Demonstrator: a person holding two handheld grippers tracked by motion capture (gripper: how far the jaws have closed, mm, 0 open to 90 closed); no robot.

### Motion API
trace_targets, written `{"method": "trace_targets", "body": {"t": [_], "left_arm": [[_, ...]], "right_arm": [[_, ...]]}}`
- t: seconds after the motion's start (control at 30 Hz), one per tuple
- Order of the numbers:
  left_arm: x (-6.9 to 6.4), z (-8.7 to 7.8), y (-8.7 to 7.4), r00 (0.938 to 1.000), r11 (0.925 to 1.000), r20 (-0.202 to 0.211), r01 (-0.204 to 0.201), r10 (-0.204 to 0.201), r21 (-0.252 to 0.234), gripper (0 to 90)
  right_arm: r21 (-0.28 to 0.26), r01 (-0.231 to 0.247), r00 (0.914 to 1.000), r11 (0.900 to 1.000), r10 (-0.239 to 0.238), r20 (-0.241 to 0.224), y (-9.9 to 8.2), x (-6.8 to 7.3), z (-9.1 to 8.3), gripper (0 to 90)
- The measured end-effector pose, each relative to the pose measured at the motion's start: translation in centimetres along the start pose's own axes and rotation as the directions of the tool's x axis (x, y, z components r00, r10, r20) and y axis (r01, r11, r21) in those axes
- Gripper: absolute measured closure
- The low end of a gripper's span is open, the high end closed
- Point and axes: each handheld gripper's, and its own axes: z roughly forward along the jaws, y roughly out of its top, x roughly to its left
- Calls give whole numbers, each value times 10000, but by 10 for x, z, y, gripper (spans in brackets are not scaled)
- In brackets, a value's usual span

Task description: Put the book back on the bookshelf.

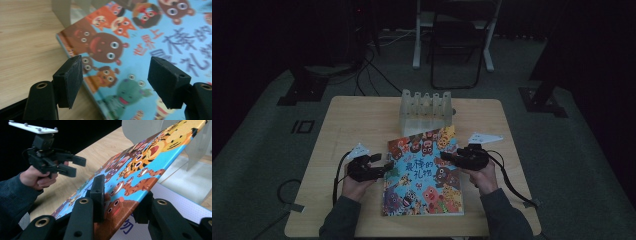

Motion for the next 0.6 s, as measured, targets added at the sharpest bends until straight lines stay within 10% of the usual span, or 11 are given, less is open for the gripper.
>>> {"method": "trace_targets", "body": {"t": [0.6], "left_arm": [[15,9,12,9999,9999,55,141,-140,-62,249]], "right_arm": [[-516,890,9954,9947,-906,-299,-4,6,-10,673]]}}
